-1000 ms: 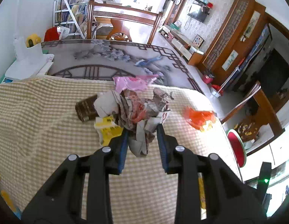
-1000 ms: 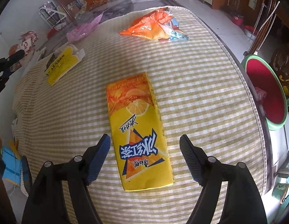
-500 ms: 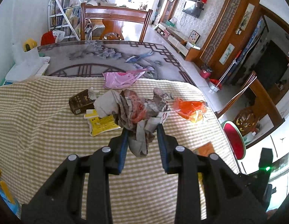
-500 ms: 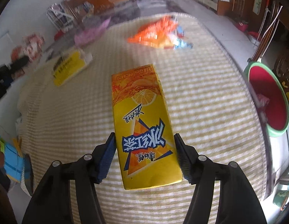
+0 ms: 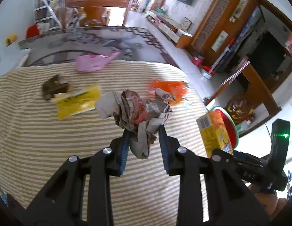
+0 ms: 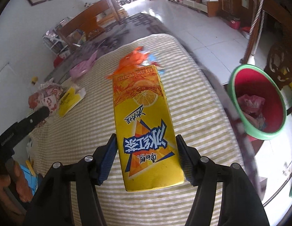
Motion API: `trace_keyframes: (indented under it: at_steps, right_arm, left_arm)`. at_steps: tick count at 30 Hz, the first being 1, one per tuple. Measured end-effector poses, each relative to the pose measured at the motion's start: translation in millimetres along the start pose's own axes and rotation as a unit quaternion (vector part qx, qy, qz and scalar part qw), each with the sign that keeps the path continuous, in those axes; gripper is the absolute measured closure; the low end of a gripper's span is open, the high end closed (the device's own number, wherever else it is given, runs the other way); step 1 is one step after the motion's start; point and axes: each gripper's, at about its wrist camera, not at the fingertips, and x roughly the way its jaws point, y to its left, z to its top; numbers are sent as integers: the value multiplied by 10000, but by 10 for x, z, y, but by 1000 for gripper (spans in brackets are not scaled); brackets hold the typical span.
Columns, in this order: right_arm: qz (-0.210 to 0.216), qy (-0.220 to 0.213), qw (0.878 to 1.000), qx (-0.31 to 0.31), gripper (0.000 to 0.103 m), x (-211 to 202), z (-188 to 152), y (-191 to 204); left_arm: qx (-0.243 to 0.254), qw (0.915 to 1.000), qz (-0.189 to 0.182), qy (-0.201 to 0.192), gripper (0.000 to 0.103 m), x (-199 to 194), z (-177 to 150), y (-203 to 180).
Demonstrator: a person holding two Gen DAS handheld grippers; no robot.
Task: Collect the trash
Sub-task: 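Carry the crumpled paper and juice box over the red bin and open both tools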
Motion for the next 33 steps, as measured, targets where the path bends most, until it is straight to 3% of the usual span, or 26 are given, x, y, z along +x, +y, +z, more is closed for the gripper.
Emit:
trace_keyframes:
  at_steps: [12, 20, 29, 33]
  right_arm:
    - [-268, -380, 9965, 695, 43, -411, 212, -1104]
    - [-340, -535, 9906, 1212, 43, -605, 357, -1950]
    - [-316, -692, 9830, 1671, 43, -709, 514, -2575]
    - [-267, -788, 9815, 1722, 41, -722, 628, -2746]
  left_arm:
    - [542, 9963, -606, 288, 74, 516, 124, -1140]
    - [898, 9891, -950, 671, 74, 1035, 163, -1949]
    - [1224, 9785, -1188, 1156, 74, 1586, 168, -2664]
    - [1339, 9749, -1306, 1207, 63, 1754, 225, -2962]
